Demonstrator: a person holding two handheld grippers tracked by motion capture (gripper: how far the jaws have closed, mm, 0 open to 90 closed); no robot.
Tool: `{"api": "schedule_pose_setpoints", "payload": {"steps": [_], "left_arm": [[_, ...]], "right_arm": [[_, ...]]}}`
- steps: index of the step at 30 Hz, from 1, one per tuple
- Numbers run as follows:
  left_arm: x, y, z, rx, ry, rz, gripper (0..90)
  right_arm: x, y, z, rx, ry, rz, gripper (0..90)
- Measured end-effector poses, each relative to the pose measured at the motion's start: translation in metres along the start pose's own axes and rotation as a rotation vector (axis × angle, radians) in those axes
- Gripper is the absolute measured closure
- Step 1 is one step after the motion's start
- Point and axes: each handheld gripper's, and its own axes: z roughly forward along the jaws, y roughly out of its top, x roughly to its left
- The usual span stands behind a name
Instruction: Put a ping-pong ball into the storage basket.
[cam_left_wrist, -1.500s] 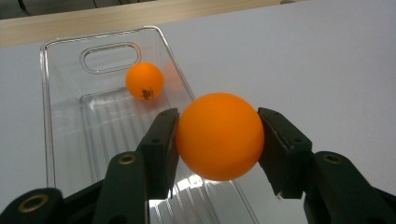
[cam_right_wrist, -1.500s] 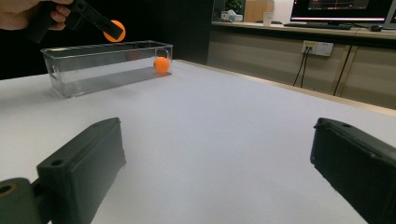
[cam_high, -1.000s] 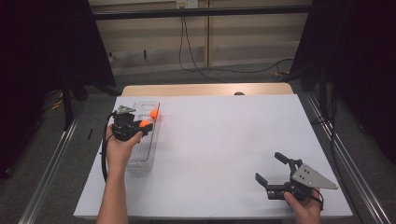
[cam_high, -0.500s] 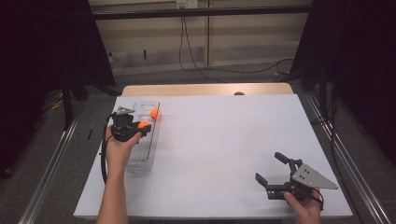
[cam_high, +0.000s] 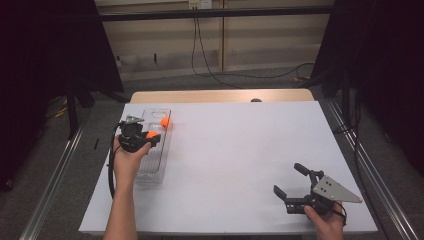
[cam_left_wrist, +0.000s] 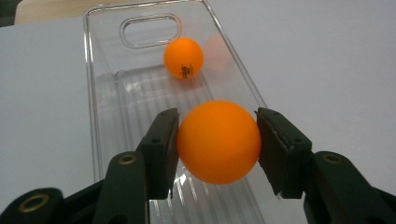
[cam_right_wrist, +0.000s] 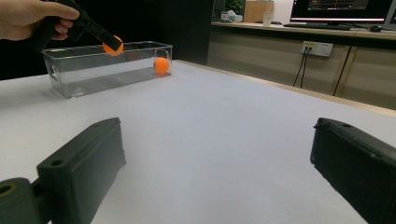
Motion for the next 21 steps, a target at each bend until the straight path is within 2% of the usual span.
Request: {"api": "schedule_pose_setpoints", "payload": {"steps": [8, 11, 21], "left_arm": [[-0.0001, -0.0001, -0.0007, -0.004, 0.022, 0.0, 50.4], [-0.0008, 0.0001, -0.0009, -0.007, 0.056, 0.007, 46.7], [-0.0027, 0.0001, -0.0016, -0.011, 0.044, 0.008, 42.5]], "right_arm": [[0.0002, -0.0001, 0.0002, 0.0, -0.001, -0.001, 2.4], [0.0003, -0.0001, 0.0002, 0.001, 0.0, -0.001, 2.3], [0.0001, -0.0001, -0.0003, 0.0, -0.002, -0.001, 2.4]]}}
